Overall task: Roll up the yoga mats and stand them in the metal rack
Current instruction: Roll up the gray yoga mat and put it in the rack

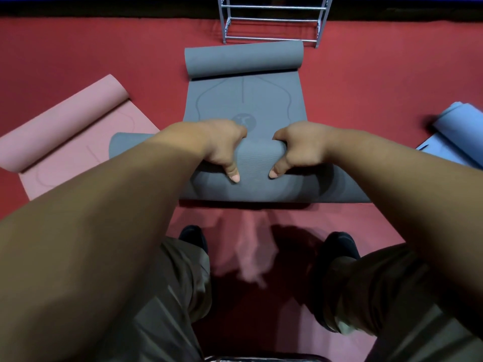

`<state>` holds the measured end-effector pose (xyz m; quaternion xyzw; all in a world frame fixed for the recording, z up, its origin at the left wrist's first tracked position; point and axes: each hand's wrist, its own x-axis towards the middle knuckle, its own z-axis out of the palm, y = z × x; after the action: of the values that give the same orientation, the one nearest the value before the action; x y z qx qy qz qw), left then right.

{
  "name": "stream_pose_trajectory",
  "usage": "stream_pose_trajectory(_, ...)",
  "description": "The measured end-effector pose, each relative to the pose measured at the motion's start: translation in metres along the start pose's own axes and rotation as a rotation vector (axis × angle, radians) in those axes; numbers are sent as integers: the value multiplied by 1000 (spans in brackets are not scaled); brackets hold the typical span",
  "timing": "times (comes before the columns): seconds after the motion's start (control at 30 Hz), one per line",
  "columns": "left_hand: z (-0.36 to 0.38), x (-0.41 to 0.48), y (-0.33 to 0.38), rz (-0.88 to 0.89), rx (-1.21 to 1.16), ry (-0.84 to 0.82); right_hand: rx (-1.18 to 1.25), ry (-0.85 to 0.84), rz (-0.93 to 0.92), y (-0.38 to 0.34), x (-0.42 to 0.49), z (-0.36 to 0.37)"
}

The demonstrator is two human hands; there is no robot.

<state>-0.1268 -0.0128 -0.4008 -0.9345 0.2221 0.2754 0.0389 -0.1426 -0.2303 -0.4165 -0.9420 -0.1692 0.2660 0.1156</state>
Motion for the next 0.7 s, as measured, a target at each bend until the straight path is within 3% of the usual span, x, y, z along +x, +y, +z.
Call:
stream_pose_trajectory(0.27,-5,-2,0,-3,-87,34,-2,87,-38,-2,-2,-1)
stream_pose_trajectory(0.7,-2,0,2,4,-21,63,-16,15,-23,-6,-2,-1)
